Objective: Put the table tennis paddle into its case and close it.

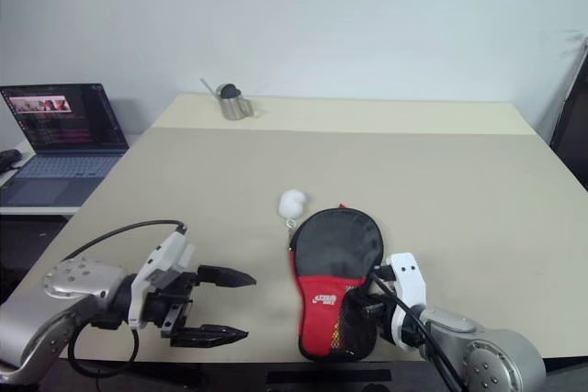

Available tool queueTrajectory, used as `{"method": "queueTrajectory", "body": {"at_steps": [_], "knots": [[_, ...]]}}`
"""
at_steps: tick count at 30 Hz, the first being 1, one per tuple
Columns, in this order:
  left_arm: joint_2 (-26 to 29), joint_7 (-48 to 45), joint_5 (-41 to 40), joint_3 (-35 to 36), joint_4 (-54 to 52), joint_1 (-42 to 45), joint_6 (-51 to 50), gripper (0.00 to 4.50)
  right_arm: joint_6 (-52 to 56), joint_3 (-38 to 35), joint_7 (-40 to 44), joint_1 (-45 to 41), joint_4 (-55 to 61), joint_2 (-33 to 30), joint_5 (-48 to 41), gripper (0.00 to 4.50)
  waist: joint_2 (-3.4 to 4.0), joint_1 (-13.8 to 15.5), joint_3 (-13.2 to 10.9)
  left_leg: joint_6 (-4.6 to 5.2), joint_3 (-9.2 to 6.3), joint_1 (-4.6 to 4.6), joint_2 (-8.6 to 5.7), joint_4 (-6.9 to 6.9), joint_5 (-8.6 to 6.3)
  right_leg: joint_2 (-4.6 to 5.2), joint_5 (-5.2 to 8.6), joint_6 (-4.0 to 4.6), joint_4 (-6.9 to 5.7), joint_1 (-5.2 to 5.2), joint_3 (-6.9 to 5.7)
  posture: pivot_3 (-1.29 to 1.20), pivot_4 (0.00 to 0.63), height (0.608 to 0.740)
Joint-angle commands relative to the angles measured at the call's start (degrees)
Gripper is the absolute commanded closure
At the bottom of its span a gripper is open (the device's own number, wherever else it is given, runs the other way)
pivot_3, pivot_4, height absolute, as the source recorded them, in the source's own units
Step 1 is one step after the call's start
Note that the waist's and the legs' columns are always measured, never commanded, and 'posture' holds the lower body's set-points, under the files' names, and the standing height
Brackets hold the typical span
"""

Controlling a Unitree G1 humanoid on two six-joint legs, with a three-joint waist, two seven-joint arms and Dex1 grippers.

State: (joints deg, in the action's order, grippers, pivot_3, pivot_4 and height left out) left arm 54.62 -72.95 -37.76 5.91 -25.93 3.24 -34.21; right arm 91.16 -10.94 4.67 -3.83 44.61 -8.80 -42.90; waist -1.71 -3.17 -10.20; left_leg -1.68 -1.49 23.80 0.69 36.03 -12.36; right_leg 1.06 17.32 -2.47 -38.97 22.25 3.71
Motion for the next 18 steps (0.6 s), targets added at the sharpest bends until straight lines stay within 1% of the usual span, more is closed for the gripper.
{"method": "queueTrajectory", "body": {"at_steps": [1,2,3,5,7,12,14,17,18], "knots": [[-1.07,0.63,0.57,-0.51,-0.17,0.47,2.05,0.0,1.34,-3.96,-2.08,0.98,0.66,-3.15,-3.93,2.06,-0.03,0.11,0.02,0.0,0.0,0.0,-0.01,0.0,0.0,0.0,0.0,0.0,0.0,-0.01,0.0,0.0,0.15,0.74],[-1.35,0.81,0.72,-0.7,-0.18,0.36,2.31,0.0,1.34,-4.61,-2.41,0.87,0.67,-3.96,-5.11,1.65,-0.05,0.16,0.03,0.0,0.0,0.0,-0.03,0.02,0.0,0.0,0.0,-0.01,0.01,-0.02,0.0,0.0,0.15,0.74],[-1.66,1.02,0.85,-0.97,-0.18,0.28,2.57,0.0,1.34,-5.43,-2.68,0.45,0.59,-5.08,-6.35,1.38,-0.08,0.19,0.05,0.0,0.01,0.0,-0.04,0.03,0.0,0.0,0.0,-0.01,0.01,-0.03,0.0,0.0,0.15,0.74],[-2.21,1.41,1.0,-1.45,-0.23,0.08,3.03,0.0,1.34,-6.97,-2.75,-0.7,0.46,-7.42,-8.9,0.63,-0.08,0.27,0.05,0.0,0.01,0.0,-0.04,0.04,0.0,0.0,0.01,-0.02,0.01,-0.04,0.01,0.0,0.15,0.74],[-2.81,1.84,1.13,-1.81,-0.24,0.06,3.43,0.0,1.34,-8.76,-1.92,-2.58,0.4,-9.42,-11.52,0.04,-0.08,0.3,0.05,0.0,0.03,0.0,-0.06,0.07,0.0,0.0,0.02,-0.05,0.02,-0.05,0.01,0.0,0.15,0.74],[-4.34,3.41,1.39,-1.51,0.08,0.15,4.09,0.0,0.24,-9.66,4.84,-7.93,-0.39,-16.11,-13.61,0.04,-0.07,0.15,0.04,0.01,0.06,-0.02,0.02,0.06,0.01,-0.07,0.03,-0.06,0.01,-0.02,0.04,0.0,0.15,0.74],[-6.14,6.89,2.46,-0.78,0.5,0.85,4.73,0.0,-5.01,-6.82,9.28,-12.29,-4.26,-20.66,-11.62,0.04,-0.04,0.13,0.02,0.01,0.01,-0.01,0.05,0.05,0.01,-0.17,0.02,-0.03,0.01,-0.03,0.04,0.0,0.15,0.74],[-7.76,10.14,3.23,-0.04,0.37,0.9,5.12,0.0,-10.54,-3.1,12.05,-17.09,-9.31,-22.91,-8.62,0.04,-0.06,-0.01,0.03,0.01,0.12,-0.01,0.02,0.08,0.01,-0.16,0.01,-0.05,0.01,-0.02,0.09,0.0,0.15,0.74],[-8.43,11.46,3.1,0.33,0.23,0.7,4.86,0.0,-13.58,-0.55,13.93,-18.67,-10.66,-23.55,-7.06,0.04,-0.08,0.03,0.04,0.01,0.08,-0.01,0.02,0.09,0.01,-0.16,0.01,-0.06,0.01,-0.02,0.07,0.0,0.15,0.74]]}}
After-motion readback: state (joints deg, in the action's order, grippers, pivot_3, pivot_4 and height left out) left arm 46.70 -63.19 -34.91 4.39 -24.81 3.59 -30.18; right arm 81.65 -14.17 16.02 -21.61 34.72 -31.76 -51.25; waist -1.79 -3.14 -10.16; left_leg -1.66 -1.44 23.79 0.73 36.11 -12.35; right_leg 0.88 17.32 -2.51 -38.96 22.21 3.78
